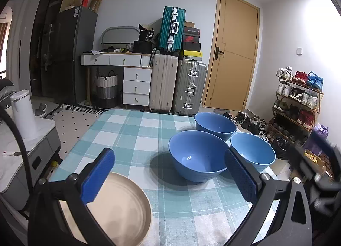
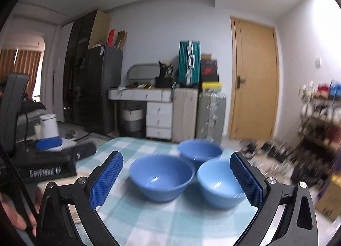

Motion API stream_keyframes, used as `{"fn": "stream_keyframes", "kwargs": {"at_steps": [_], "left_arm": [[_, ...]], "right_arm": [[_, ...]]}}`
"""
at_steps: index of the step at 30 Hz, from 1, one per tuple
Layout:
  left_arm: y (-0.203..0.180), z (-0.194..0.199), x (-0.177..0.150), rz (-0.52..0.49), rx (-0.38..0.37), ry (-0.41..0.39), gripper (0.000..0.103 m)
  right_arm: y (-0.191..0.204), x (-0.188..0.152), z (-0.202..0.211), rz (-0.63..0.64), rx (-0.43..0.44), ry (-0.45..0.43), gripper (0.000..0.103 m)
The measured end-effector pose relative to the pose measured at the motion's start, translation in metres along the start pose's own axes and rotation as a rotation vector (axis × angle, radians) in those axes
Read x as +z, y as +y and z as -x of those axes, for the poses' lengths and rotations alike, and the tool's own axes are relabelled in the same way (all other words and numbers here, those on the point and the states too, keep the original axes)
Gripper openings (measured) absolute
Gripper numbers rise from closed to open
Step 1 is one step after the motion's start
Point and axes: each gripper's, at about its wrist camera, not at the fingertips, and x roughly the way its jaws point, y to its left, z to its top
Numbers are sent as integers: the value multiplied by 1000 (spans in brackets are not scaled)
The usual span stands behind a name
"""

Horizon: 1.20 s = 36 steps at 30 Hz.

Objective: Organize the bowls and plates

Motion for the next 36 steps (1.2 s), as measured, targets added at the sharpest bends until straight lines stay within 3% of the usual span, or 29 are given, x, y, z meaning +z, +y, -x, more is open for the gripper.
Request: {"fn": "stream_keyframes", "kwargs": {"at_steps": [3, 6, 9, 15, 25, 32, 36], "left_arm": [[-2, -4, -1, 1, -5, 19, 103], [-7, -6, -2, -12, 0, 25, 103], [-11, -6, -2, -26, -5, 25, 103], [-13, -4, -4, -47, -9, 17, 103], [-4, 0, -3, -37, 19, 24, 103], [24, 2, 2, 7, 61, 24, 103], [52, 5, 6, 104, 23, 40, 103]], "right_arm": [[-9, -9, -1, -75, 16, 0, 102], [-22, -25, -25, -188, 59, 197, 102], [-35, -29, -26, -260, 53, 176, 102], [-35, -28, -25, -229, 46, 178, 102], [-32, -37, -39, -250, 66, 249, 102], [-40, -48, -72, -501, 132, 407, 102], [-38, -49, -93, -612, 111, 475, 100]]}}
